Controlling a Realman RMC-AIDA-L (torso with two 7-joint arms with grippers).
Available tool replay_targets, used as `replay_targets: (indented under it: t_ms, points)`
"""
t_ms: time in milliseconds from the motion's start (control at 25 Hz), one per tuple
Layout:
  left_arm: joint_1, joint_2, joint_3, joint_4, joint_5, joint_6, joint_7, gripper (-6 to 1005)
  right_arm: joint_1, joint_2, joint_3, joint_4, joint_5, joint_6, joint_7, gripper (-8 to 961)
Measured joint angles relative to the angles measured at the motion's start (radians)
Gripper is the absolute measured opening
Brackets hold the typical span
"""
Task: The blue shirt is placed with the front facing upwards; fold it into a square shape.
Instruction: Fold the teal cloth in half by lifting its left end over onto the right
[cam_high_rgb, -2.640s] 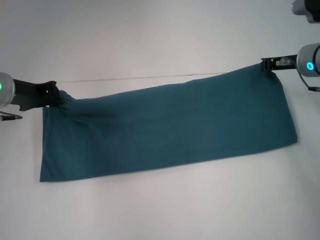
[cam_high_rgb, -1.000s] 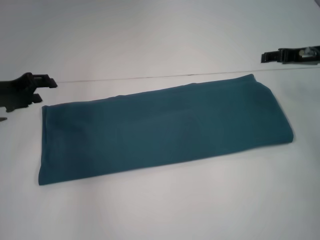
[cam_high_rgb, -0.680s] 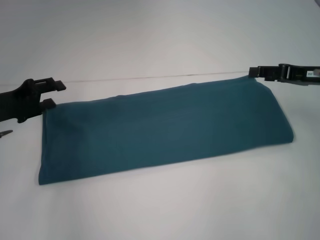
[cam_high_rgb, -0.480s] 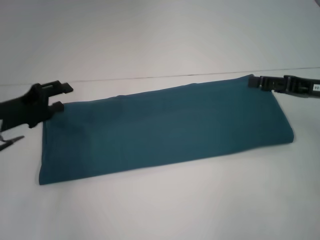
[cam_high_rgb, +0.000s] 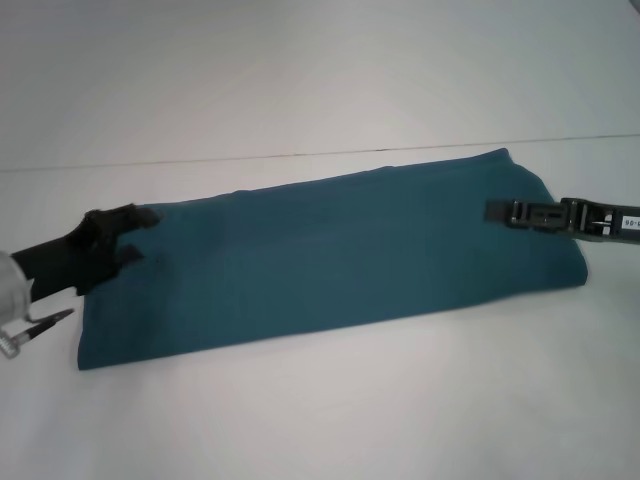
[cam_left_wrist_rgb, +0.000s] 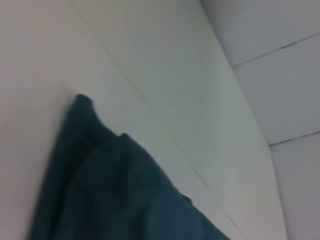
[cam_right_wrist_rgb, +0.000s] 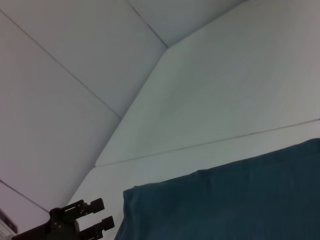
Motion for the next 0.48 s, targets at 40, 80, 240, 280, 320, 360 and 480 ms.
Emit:
replay_targets:
  t_ms: [40, 80, 240, 280, 320, 360, 480]
  points:
    - [0.008, 0.003, 0.0, -0.002, 0.001, -0.004, 0.0, 611, 0.0, 0.0, 0.0, 0.003, 0.0, -0.002, -0.002, 703]
    - [0.017, 0.005, 0.001, -0.003, 0.003, -0.008, 0.001, 611, 0.0, 0.0, 0.0, 0.005, 0.0, -0.003, -0.003, 704]
    - [0.044, 0.018, 0.008, -0.002, 0.009, -0.017, 0.02, 611, 0.0, 0.0, 0.0, 0.012, 0.001, -0.002, -0.003, 704]
    - [0.048, 0.021, 0.008, -0.003, 0.01, -0.016, 0.026, 611, 0.0, 0.0, 0.0, 0.012, 0.001, -0.002, -0.003, 704]
    - [0.051, 0.026, 0.009, -0.002, 0.011, -0.007, 0.039, 611, 0.0, 0.0, 0.0, 0.012, 0.001, -0.002, -0.003, 704]
    - [0.054, 0.03, 0.009, 0.003, 0.011, 0.007, 0.056, 611, 0.002, 0.0, -0.001, 0.013, 0.0, -0.003, -0.003, 704]
    - [0.059, 0.047, 0.007, 0.04, 0.013, 0.077, 0.142, 611, 0.006, -0.001, -0.007, 0.014, -0.003, -0.007, -0.004, 704]
